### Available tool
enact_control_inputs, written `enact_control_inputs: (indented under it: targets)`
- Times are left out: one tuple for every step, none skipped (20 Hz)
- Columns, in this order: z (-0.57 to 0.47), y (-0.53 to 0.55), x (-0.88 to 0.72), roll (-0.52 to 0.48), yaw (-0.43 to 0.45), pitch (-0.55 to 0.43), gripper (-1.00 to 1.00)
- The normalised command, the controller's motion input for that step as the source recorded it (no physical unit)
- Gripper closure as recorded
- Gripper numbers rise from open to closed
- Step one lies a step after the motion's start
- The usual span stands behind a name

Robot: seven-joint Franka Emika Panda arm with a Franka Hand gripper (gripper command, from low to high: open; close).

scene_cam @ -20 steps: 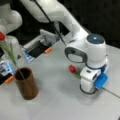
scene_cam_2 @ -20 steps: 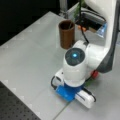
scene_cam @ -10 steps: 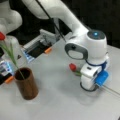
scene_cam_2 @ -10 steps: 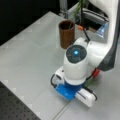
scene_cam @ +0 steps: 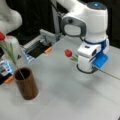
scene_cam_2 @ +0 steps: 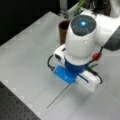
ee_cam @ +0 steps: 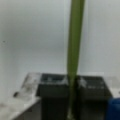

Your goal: Flower insertion into a vase

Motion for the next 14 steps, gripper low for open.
enact_control_inputs:
  targets:
    - [0.45,-0.15,0.19,0.071,-0.052,0.108,1.0]
    - [0.46,-0.14,0.21,0.085,-0.046,0.121,1.0]
    - [0.48,-0.15,0.23,0.099,-0.037,0.133,1.0]
    - [0.49,-0.16,0.24,0.111,-0.024,0.138,1.0]
    - [0.48,-0.17,0.24,0.114,-0.021,0.15,1.0]
    - [0.48,-0.18,0.23,0.128,-0.012,0.166,1.0]
    - [0.48,-0.2,0.22,0.131,-0.011,0.187,1.0]
    - [0.51,-0.23,0.19,0.128,-0.008,0.207,1.0]
    - [0.5,-0.25,0.16,0.127,-0.002,0.224,1.0]
    - [0.47,-0.25,0.13,0.123,-0.006,0.23,1.0]
    - [0.44,-0.25,0.11,0.118,-0.01,0.231,1.0]
    - [0.42,-0.24,0.08,0.113,-0.017,0.234,1.0]
    - [0.36,-0.22,0.05,0.103,-0.026,0.234,1.0]
    - [0.33,-0.21,0.02,0.096,-0.032,0.226,1.0]
